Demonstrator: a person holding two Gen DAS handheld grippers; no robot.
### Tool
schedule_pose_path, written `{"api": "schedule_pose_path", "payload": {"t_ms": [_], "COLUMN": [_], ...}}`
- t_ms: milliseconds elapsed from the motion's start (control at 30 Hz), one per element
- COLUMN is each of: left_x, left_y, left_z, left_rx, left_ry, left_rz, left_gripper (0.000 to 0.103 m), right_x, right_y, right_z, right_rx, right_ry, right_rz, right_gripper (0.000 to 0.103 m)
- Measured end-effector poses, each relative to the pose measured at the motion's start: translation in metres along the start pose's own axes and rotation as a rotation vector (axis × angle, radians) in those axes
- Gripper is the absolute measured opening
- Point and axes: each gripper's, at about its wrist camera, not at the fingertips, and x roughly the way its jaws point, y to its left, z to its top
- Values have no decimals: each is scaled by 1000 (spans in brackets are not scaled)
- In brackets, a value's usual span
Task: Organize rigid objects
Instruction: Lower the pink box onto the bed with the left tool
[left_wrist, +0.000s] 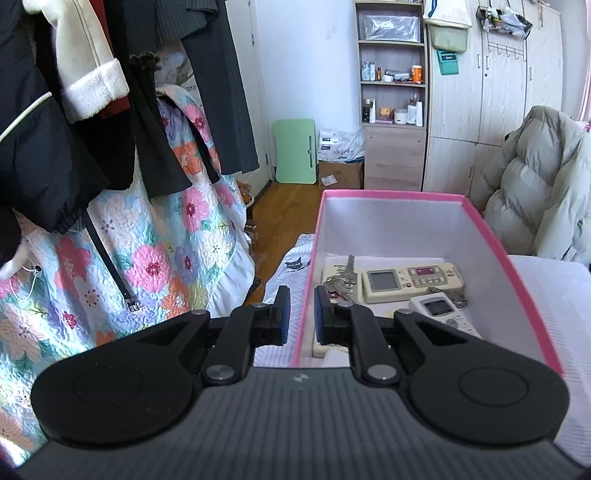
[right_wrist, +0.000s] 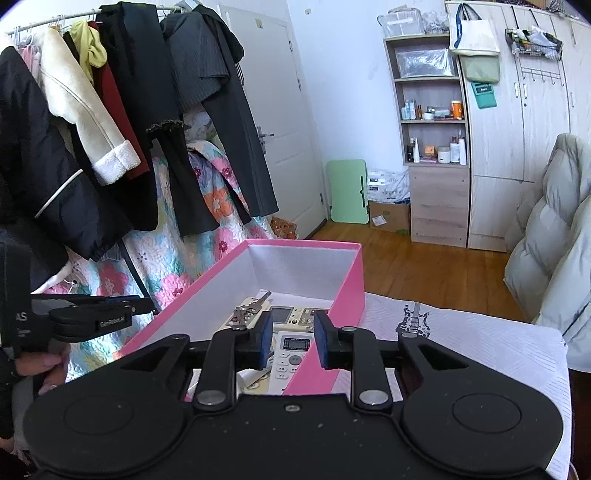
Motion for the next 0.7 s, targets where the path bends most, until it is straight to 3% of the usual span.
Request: {"api": "schedule_pose_path", "payload": {"t_ms": [167,300,567,700], "left_x": [-26,-42,-59,-66], "left_y": [-9,-20,-36,-42], "left_z": [-3,-3,-2,-4], "left_rx": [7,14,10,15], "left_ry": [-18,-26,-15,-15], "left_rz": [-23,-41,-107,-117], "left_gripper": [14,17,35,43], "right_x": [-8,-20,-43,-50], "right_y": [2,-1,-3,-3], "right_z": [-5,-8,-13,-15], "right_rx": [-18,8,10,16], "right_ry": [1,-11,-36,-35], "right_rz": [-35,-15,-52,-81], "right_gripper": [34,36,55,59]}}
